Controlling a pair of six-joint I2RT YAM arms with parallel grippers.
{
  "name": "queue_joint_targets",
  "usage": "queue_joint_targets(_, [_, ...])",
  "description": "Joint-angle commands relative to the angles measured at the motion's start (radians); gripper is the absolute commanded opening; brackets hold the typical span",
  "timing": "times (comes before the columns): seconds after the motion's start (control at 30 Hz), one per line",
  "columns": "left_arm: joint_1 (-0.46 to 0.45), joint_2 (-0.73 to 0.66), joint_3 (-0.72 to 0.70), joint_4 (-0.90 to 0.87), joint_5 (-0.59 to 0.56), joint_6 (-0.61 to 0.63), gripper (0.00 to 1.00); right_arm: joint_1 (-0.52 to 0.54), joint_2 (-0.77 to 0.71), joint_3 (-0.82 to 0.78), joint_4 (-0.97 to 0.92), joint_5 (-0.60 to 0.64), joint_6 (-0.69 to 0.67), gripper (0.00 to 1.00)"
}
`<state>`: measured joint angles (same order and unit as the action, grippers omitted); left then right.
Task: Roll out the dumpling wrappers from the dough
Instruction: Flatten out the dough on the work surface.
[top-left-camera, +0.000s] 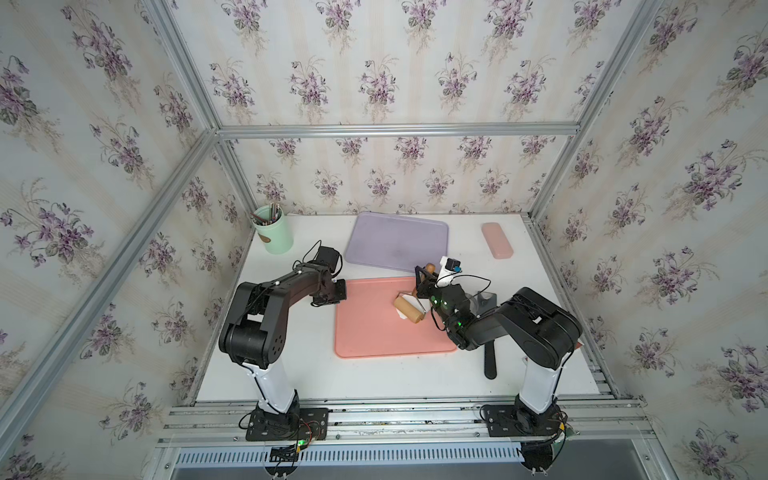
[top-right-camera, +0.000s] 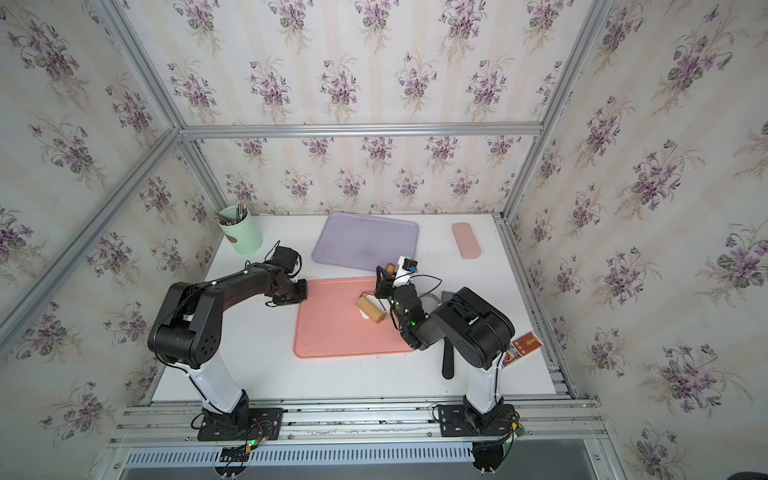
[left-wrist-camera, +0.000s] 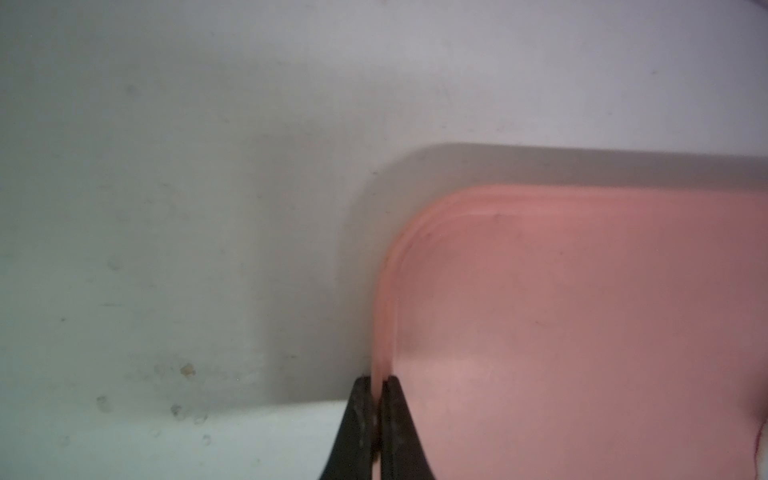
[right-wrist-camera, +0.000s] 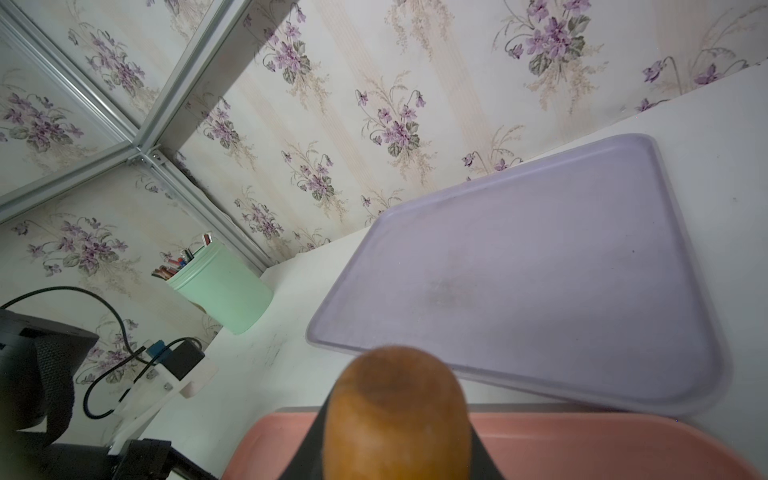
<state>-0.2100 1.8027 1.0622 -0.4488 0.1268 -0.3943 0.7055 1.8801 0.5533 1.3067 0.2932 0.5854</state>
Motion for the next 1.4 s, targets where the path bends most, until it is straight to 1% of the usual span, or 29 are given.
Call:
queue_joint_targets(0.0, [-0.004,0.019,-0.01,-0.027,-0.001,-0.009,0.0,0.028,0.003,-0.026,-0.144,0.013,0.018,0.0])
queue_joint_targets(0.07, [-0.004,0.02,-0.008,-0.032,-0.007,-0.007,0.0,0.006,-0.061,-0.026,-0.142,-0.019,0.059,0.0])
queue_joint_targets(0.17, [-0.005,0.018,-0.005,-0.039,-0.012,-0.003,0.0,-0.085,-0.163,-0.031,-0.147,-0.091,0.126,0.0])
queue_joint_targets(0.2, [-0.004,0.015,-0.007,-0.036,-0.01,-0.003,0.0,-0.116,-0.19,-0.033,-0.152,-0.098,0.129,0.0])
queue_joint_targets(0.27, [-0.004,0.008,-0.016,-0.029,-0.009,-0.005,0.0,-0.142,-0.206,-0.019,-0.187,-0.08,0.081,0.0])
queue_joint_targets(0.37, [-0.004,0.008,-0.019,-0.027,-0.005,-0.003,0.0,-0.153,-0.16,0.004,-0.209,-0.057,0.009,0.0])
queue_joint_targets(0.47, [-0.004,0.01,-0.024,-0.022,0.003,-0.006,0.0,-0.149,-0.073,0.004,-0.195,-0.039,-0.017,0.0])
queue_joint_targets(0.6, [-0.003,0.011,-0.026,-0.018,0.008,-0.006,0.0,-0.075,0.014,-0.001,-0.181,0.038,-0.059,0.0])
queue_joint_targets(0.73, [-0.004,0.006,-0.027,-0.022,0.001,-0.007,0.0,0.042,0.057,0.014,-0.179,0.09,-0.008,0.0])
queue_joint_targets(0.8, [-0.005,0.006,-0.029,-0.021,-0.006,-0.011,0.0,0.06,0.066,0.025,-0.155,0.066,0.045,0.0])
queue_joint_targets(0.87, [-0.005,0.009,-0.024,-0.029,-0.009,-0.008,0.0,0.051,0.024,0.01,-0.129,0.05,0.084,0.0])
queue_joint_targets(0.93, [-0.004,0.008,-0.022,-0.037,-0.013,-0.005,0.0,0.02,-0.051,0.009,-0.157,0.025,0.096,0.0])
queue_joint_targets(1.0, [-0.005,0.002,-0.023,-0.037,-0.016,-0.002,0.0,-0.043,-0.121,0.0,-0.166,-0.032,0.117,0.0])
queue_joint_targets(1.07, [-0.003,-0.002,-0.025,-0.034,-0.017,-0.003,0.0,-0.093,-0.156,-0.004,-0.178,-0.052,0.123,0.0])
queue_joint_targets(1.2, [-0.005,0.001,-0.028,-0.027,-0.004,-0.006,0.0,-0.131,-0.122,0.015,-0.209,-0.027,0.056,0.0])
queue_joint_targets(1.27, [-0.004,0.001,-0.031,-0.023,-0.006,-0.008,0.0,-0.131,-0.072,0.021,-0.205,0.012,0.012,0.0])
queue_joint_targets(1.37, [-0.004,0.0,-0.031,-0.024,0.0,-0.008,0.0,-0.127,-0.003,0.02,-0.182,0.019,-0.01,0.0])
